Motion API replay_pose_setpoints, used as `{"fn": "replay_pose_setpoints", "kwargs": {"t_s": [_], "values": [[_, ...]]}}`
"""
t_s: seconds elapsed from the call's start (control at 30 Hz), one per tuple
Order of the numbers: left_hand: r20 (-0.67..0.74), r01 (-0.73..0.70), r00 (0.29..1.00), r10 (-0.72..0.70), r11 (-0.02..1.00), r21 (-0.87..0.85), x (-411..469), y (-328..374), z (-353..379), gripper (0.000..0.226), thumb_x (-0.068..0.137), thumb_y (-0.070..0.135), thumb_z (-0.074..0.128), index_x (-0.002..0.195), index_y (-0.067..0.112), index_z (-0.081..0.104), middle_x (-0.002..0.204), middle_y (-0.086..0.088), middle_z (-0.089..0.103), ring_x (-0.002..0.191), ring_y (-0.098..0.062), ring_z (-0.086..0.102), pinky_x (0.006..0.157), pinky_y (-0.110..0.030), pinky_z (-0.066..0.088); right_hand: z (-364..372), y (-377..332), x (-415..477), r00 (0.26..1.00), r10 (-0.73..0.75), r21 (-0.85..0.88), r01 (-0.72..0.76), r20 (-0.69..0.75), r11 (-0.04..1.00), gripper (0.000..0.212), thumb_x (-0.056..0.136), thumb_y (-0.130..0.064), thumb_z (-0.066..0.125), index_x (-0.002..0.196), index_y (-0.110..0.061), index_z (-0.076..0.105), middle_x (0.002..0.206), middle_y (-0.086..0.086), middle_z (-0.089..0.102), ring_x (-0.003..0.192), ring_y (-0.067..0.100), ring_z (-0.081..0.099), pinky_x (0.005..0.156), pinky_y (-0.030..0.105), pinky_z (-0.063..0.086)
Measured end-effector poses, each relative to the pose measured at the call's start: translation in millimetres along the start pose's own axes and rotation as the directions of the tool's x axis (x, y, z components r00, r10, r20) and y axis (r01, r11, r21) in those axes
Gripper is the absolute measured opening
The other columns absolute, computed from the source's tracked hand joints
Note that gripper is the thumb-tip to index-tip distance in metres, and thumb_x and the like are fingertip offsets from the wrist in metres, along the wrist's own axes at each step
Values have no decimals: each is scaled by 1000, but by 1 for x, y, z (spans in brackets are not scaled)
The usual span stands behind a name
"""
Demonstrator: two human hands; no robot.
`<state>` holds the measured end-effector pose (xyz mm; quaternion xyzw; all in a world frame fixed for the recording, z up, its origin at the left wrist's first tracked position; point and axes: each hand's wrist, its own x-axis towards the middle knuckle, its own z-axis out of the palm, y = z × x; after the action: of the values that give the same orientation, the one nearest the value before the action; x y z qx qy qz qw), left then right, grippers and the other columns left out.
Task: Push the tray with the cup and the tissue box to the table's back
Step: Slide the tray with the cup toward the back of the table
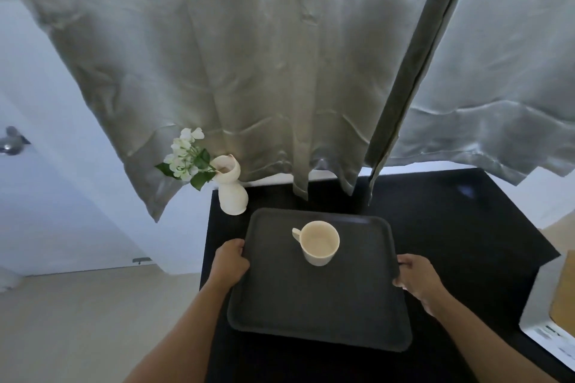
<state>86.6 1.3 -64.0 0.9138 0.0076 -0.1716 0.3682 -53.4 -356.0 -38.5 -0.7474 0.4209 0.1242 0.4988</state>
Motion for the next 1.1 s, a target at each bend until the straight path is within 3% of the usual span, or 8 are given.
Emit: {"fn": "replay_pose_setpoints", "kwargs": {"t_s": [0.13, 0.27, 0.37, 0.57, 0.73, 0.9, 0.97, 1.1], "values": [[-32, 76, 997, -76, 997, -1, 2, 12, 18, 47, 74, -8, 53, 118, 4, 63, 109, -15, 66, 103, -32, 62, 88, -42, 52, -20, -12, 29, 995, -75, -67, 79, 65, 995, 53, 80, 14, 62, 129, -3, 57, 110, 17, 68, 99, 32, 67, 92, 49, 54], [-90, 142, 985, -144, 989, -28, 6, 28, 36, 50, 77, -7, 53, 124, 7, 61, 116, -12, 66, 107, -29, 62, 90, -41, 52, -39, -21, 63, 986, -92, -93, 106, 142, 990, 54, 76, 16, 66, 126, -3, 59, 102, 13, 71, 96, 26, 67, 91, 44, 53], [-113, 183, 976, -188, 982, -47, 9, 35, 46, 50, 78, -7, 54, 126, 6, 59, 120, -13, 65, 110, -30, 61, 88, -41, 53, -48, -27, 85, 977, -97, -127, 122, 191, 984, 54, 75, 16, 68, 125, 0, 57, 96, 16, 72, 91, 27, 68, 79, 36, 55], [-119, 235, 963, -242, 970, -69, 18, 42, 55, 50, 77, -7, 54, 125, 5, 60, 113, -13, 67, 103, -28, 63, 82, -35, 53, -47, -44, 120, 972, -66, -202, 113, 226, 973, 56, 76, 14, 67, 127, -6, 57, 106, 14, 68, 98, 27, 65, 92, 45, 52], [-92, 247, 964, -251, 968, -54, 42, 41, 56, 53, 79, -6, 56, 130, 7, 56, 122, -11, 64, 108, -28, 62, 74, -26, 50, -38, -47, 142, 978, -62, -236, 110, 199, 965, 53, 78, 14, 65, 127, -6, 58, 108, 14, 67, 99, 27, 64, 86, 40, 53], [-111, 217, 970, -217, 976, -10, 73, 48, 60, 36, 74, -8, 52, 104, 10, 63, 81, -1, 62, 82, -23, 60, 66, -30, 51, -33, -54, 163, 982, -71, -276, 118, 175, 954, 54, 79, 11, 65, 130, -6, 56, 110, 15, 67, 101, 29, 64, 90, 43, 53], [-100, 211, 972, -211, 977, -3, 86, 51, 64, 34, 73, -8, 52, 103, 3, 64, 74, 0, 59, 74, -20, 58, 60, -26, 47, -34, -57, 172, 984, -63, -281, 109, 167, 953, 55, 80, 11, 65, 131, -6, 56, 114, 15, 66, 105, 29, 63, 93, 45, 52], [-60, 200, 978, -200, 980, 1, 108, 55, 69, 40, 74, -6, 53, 113, 2, 62, 90, -5, 62, 82, -22, 58, 64, -24, 45, -34, -62, 189, 986, -80, -287, 120, 148, 950, 56, 79, 12, 66, 131, -5, 55, 119, 15, 65, 110, 28, 62, 99, 46, 49]]}}
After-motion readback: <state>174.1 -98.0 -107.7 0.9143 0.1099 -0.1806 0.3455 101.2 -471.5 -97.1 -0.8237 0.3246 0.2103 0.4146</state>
